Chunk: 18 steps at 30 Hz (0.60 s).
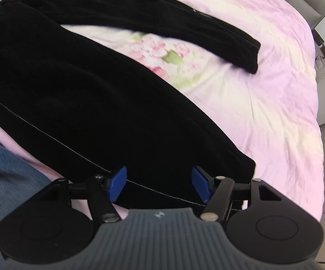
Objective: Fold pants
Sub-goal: 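Lower both tools onto the waistband and leg edges of the black pants, then close the left tool on the waistband while the right tool grips the leg edge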
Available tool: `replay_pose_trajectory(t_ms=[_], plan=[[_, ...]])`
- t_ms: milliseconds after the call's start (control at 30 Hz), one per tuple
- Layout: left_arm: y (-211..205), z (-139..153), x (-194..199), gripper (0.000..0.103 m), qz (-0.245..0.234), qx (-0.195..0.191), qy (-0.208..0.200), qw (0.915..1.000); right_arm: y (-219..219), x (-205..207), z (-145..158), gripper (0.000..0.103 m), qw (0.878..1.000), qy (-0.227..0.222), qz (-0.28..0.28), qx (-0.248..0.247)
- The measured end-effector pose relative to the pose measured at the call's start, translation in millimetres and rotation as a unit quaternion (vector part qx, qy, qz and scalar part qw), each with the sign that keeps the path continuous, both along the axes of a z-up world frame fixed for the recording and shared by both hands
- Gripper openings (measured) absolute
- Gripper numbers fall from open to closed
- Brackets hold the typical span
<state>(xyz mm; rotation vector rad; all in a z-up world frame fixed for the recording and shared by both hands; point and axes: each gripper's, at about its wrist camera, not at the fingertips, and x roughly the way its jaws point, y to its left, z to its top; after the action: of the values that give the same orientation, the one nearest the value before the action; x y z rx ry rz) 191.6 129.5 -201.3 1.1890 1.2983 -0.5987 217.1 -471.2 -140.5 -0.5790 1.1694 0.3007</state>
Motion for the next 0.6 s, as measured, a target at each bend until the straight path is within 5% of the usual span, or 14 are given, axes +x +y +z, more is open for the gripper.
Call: replay_pose_trajectory(t_ms=[300,400,533,600], plan=[[-1.8,-37.3,13.8,0.062,-0.020,0.036,0.063,0.9971,-33.7,11.3,-15.7,0.061,0.999,0.010,-0.034,-0.011],[-0.3,-45.0,15.3,0.056,0.003,0.050,0.040,0.9980,-37.4,9.2,-17.9,0.061,1.000,0.019,-0.013,-0.015],[-0.4,-37.0,4.5,0.023,0.035,0.043,-0.004,0.9985,-38.3,-6.4,-19.1,0.060,0.998,0.040,0.039,-0.031],[5.6,-27.6,3.3,0.017,0.077,0.020,-0.023,0.9965,-36.0,-14.2,-22.5,0.060,0.996,0.050,0.065,-0.040]])
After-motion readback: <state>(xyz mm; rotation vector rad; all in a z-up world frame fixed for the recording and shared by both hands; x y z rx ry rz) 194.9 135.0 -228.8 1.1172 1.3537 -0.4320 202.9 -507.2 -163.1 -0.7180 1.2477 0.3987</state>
